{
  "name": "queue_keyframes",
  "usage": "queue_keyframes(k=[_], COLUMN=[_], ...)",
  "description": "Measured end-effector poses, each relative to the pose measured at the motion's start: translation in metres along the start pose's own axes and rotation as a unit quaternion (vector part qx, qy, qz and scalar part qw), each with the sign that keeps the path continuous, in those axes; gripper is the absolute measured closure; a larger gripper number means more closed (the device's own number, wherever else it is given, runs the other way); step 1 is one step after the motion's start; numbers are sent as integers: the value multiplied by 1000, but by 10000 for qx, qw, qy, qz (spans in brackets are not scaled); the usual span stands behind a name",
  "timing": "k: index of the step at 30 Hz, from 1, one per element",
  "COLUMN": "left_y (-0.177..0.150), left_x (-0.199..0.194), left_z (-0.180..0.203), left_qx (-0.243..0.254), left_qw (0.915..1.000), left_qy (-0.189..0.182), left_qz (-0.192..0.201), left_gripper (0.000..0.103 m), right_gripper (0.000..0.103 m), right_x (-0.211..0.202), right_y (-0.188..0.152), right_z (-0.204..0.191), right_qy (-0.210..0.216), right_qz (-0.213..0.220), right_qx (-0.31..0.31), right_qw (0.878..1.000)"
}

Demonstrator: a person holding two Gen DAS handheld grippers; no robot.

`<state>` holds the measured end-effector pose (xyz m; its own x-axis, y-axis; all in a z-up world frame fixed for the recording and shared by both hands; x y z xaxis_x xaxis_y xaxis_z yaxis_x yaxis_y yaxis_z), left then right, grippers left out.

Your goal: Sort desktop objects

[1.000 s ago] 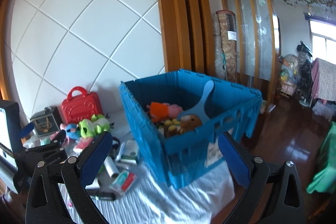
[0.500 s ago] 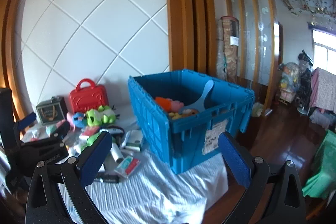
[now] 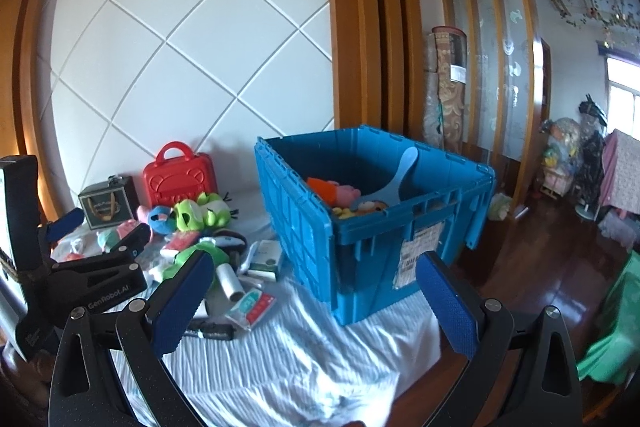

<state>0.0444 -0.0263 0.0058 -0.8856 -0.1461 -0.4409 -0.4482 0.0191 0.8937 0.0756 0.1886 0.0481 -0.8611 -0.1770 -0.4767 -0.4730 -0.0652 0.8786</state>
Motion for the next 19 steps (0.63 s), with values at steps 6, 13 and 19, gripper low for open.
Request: queue_keyframes(k=[6,13,19], left_y=[4,14,15], left_x=[-3,-5,-2], left_z=[5,6,11], left_qx=[148,132,139], left_qw=[9996,9988,9989], left_qy=[6,44,-26], left_qz=[234,465,444], left_gripper=[0,0,0], right_gripper=[1,1,1], right_x=[3,11,14], right_y=[5,9,9], right_z=[2,5,9], right_qy=[-31,-226,-324], right_qz=[70,69,60], right_qx=[15,-21,31], right_qw=[10000,9997,9995])
Point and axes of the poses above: each gripper's, at about its wrist camera, not at the fingertips, and x roughly the way its jaws point, z to its right, y to its top, the point moved 1 cm from there along x, roughly the way its jaws point, and after that the axes turned 6 degrees about -z, right-handed, at the moved point
